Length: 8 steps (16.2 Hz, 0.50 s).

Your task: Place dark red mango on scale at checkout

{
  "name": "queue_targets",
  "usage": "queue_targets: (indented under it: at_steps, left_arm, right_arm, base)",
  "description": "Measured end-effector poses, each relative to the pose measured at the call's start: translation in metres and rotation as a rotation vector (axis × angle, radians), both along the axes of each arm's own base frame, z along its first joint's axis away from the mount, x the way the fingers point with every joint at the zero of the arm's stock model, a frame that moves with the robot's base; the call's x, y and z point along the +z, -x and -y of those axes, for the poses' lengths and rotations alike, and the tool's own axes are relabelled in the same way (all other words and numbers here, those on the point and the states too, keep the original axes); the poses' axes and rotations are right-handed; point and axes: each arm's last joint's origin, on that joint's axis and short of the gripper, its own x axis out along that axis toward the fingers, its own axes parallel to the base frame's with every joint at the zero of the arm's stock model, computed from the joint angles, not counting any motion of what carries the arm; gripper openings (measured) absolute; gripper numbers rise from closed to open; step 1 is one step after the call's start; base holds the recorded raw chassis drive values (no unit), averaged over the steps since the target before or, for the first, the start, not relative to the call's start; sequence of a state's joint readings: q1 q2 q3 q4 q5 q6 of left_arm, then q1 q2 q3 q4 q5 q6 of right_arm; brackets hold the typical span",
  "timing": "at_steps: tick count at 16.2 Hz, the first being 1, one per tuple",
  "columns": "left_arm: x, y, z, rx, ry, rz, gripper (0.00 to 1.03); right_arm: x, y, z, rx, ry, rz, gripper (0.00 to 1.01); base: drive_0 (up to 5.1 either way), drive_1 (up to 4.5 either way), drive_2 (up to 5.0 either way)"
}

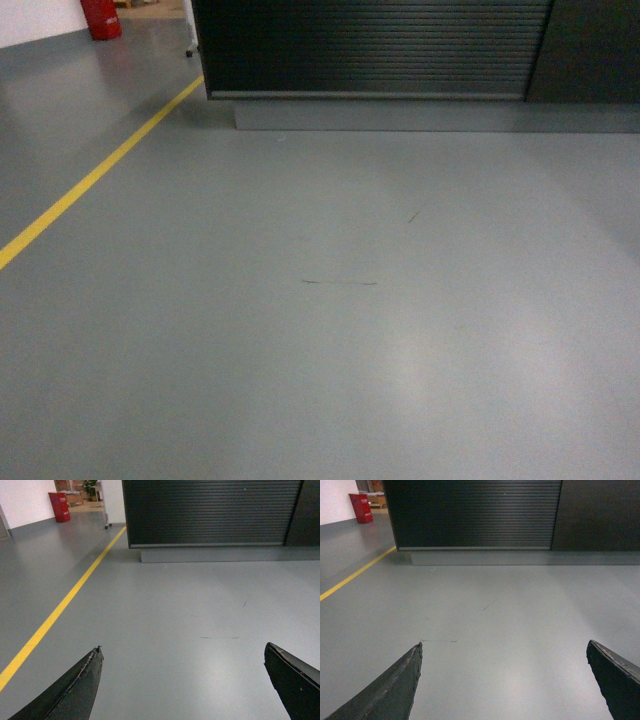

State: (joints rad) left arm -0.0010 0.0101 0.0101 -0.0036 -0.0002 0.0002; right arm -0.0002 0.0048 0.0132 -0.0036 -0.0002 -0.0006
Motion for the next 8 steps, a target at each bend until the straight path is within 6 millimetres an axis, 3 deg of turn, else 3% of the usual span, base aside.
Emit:
queue_targets:
  at_steps: [8]
  left_arm:
    - [0.0, 0.0, 0.0, 0.0, 0.0, 0.0, 0.98]
  right_arm:
    - [0.0, 0.0, 0.0, 0.0, 0.0, 0.0, 0.98]
  base:
    - [0.0, 0.0, 0.0]
